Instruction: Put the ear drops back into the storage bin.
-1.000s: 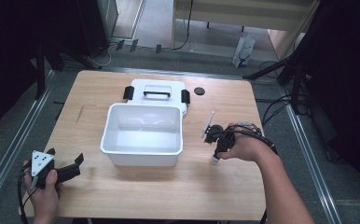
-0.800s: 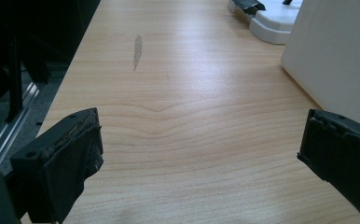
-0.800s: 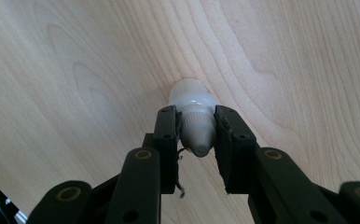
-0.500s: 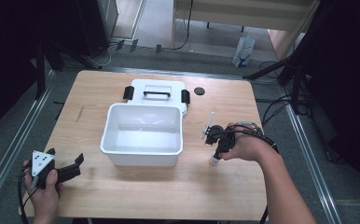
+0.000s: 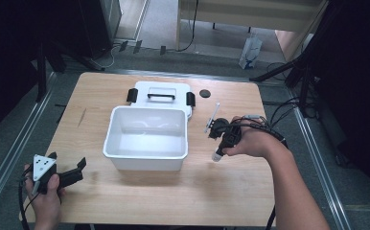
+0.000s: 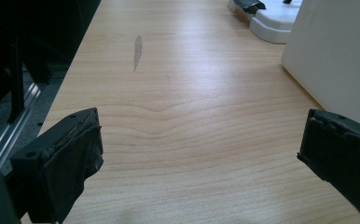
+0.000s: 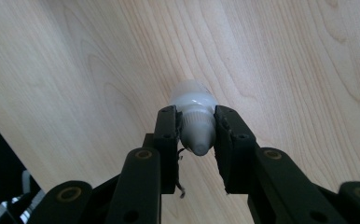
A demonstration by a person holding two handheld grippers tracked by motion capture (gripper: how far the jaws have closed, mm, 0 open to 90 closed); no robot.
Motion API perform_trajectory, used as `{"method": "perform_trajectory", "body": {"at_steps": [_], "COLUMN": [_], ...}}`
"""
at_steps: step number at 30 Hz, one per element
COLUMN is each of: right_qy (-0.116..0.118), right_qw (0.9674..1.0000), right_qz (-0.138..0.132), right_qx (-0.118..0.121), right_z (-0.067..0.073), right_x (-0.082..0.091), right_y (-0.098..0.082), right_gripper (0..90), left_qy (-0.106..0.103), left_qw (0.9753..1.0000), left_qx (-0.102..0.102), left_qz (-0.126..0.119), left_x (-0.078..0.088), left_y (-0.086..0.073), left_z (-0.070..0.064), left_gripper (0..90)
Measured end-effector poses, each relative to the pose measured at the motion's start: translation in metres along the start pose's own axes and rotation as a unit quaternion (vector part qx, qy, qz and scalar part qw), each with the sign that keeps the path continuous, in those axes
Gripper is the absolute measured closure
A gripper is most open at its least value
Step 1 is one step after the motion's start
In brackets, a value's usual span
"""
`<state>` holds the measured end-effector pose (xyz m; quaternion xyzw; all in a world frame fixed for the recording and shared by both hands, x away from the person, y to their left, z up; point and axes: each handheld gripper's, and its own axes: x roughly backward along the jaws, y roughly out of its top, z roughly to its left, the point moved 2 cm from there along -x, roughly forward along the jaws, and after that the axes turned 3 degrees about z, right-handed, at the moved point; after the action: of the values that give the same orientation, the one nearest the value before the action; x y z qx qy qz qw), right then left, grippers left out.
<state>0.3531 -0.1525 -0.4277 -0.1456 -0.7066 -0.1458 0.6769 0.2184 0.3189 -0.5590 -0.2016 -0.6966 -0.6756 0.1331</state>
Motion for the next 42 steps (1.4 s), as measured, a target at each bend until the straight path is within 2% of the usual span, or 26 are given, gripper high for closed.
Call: {"method": "perform_trajectory", "body": {"at_steps": [5,8,14,24,42], "right_qy": [0.004,0.003,-0.004,-0.006,-0.009], "right_qw": [0.9999,1.0000,1.0000,1.0000,0.9995], "right_qz": [0.005,0.003,-0.007,-0.007,-0.014], "right_qx": [-0.008,-0.008,-0.002,0.003,0.027], "right_z": [-0.001,-0.001,0.000,0.004,0.016], "right_x": [0.009,0.022,0.041,0.067,0.098], "right_y": [0.004,0.010,0.022,0.041,0.078], "right_gripper": [72.1,72.1,72.1,72.1,72.2], "left_qy": [0.001,0.000,0.001,-0.001,-0.001], "left_qw": [1.0000,1.0000,1.0000,1.0000,1.0000], "left_qx": [-0.001,-0.001,-0.001,0.001,0.000], "left_qz": [0.000,0.001,0.000,0.000,0.001], "left_x": [0.000,0.000,0.000,0.000,0.000], "left_y": [0.000,0.000,0.000,0.000,0.000], "left_z": [0.000,0.000,0.000,0.000,0.000], "left_gripper": [0.0,0.0,0.0,0.0,0.0]}}
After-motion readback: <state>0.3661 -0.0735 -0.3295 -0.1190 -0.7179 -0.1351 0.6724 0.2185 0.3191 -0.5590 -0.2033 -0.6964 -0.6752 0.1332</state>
